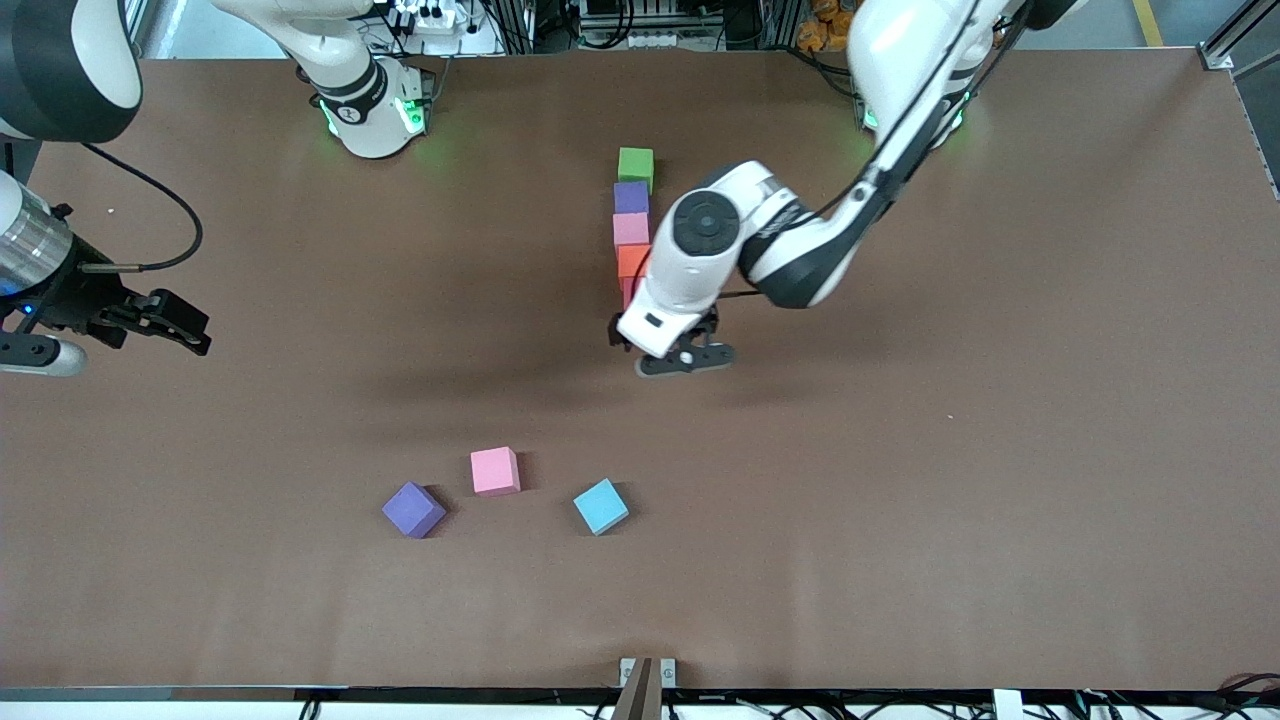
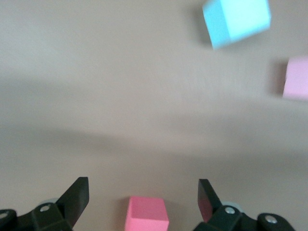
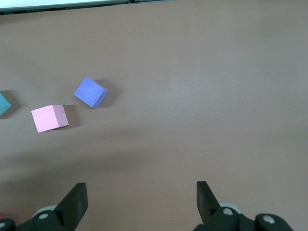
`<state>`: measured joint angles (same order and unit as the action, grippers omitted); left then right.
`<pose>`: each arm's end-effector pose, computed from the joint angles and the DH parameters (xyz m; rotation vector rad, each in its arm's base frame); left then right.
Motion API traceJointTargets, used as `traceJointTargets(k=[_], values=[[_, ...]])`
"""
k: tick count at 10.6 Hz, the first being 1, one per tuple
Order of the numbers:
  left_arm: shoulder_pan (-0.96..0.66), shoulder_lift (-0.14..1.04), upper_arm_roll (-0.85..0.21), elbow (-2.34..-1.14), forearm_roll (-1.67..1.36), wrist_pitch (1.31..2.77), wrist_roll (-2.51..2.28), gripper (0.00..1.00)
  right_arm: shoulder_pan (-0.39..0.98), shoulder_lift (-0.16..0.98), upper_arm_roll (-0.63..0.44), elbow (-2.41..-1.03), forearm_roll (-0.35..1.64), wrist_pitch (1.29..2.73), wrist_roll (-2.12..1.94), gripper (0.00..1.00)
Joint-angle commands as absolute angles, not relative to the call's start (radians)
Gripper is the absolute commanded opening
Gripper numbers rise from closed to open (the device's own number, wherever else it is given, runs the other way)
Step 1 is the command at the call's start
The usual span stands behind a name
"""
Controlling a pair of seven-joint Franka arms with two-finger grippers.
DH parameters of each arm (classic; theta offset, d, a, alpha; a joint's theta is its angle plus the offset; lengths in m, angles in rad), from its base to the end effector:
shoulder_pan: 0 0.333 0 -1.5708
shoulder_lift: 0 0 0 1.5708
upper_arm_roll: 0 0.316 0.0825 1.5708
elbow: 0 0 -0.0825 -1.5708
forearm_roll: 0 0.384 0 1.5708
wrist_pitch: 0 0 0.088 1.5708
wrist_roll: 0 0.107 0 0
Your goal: Arrange blocks into number 1
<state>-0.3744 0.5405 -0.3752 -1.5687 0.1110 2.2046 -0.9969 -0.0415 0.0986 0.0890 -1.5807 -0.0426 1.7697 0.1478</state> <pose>0.5430 -0.4461 0.3583 2.9563 0.3699 0.0225 0.6007 0.0224 0.5814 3.1103 -0.1472 0.1459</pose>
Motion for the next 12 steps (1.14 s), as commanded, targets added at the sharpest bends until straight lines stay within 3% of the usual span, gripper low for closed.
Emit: traceJointTargets(k=[1,8,12], values=[[-0.258,0.405,-0.374,-1.606,0.095,2.133,-0.986,1.00,-0.051,0.097,0.094,-1.554,-0.025,1.753,0.143,1.00],[0.083,0.137,-0.374,-1.594,0.097,1.879,-0.510,1.00,-0.052,0.095,0.092,-1.540,-0.032,1.721,0.141,1.00],[0.120,0.101,-0.310,-1.445,0.089,1.646,-0.398,1.00,-0.060,0.098,0.089,-1.532,-0.029,1.712,0.138,1.00]])
